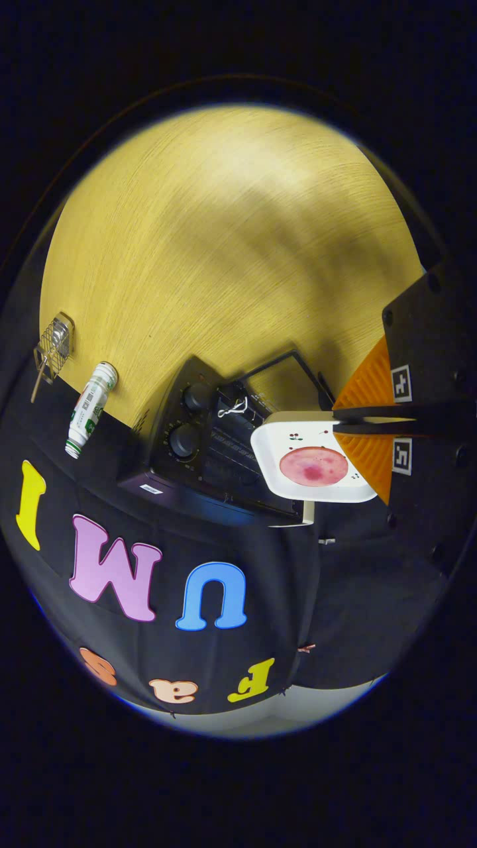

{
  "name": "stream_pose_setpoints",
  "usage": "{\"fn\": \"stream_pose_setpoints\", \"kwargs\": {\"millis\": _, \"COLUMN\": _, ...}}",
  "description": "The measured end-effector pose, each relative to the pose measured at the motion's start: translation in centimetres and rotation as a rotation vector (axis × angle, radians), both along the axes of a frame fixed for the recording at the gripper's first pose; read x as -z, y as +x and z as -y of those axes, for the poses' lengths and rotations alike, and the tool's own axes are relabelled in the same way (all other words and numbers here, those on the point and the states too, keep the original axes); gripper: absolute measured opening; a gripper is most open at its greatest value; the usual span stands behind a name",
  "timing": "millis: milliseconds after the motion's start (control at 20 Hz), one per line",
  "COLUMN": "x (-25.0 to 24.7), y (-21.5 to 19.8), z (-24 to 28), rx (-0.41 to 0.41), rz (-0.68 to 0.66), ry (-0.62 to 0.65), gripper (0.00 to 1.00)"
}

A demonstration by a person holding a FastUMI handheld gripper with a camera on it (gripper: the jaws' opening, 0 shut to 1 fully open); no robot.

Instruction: Open the toaster oven, put the food inside, and close the toaster oven door.

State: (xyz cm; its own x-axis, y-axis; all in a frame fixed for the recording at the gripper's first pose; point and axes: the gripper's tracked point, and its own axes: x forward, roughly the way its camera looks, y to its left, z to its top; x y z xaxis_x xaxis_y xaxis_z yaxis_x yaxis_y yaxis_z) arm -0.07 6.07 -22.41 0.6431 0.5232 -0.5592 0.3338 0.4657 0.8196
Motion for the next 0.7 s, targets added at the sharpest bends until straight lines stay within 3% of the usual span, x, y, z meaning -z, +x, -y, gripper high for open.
{"fn": "stream_pose_setpoints", "kwargs": {"millis": 300, "x": 1.6, "y": 4.3, "z": -2.7, "rx": 0.052, "rz": 0.013, "ry": -0.026, "gripper": 0.05}}
{"fn": "stream_pose_setpoints", "kwargs": {"millis": 700, "x": 5.0, "y": 10.5, "z": -5.3, "rx": 0.203, "rz": -0.048, "ry": 0.047, "gripper": 0.05}}
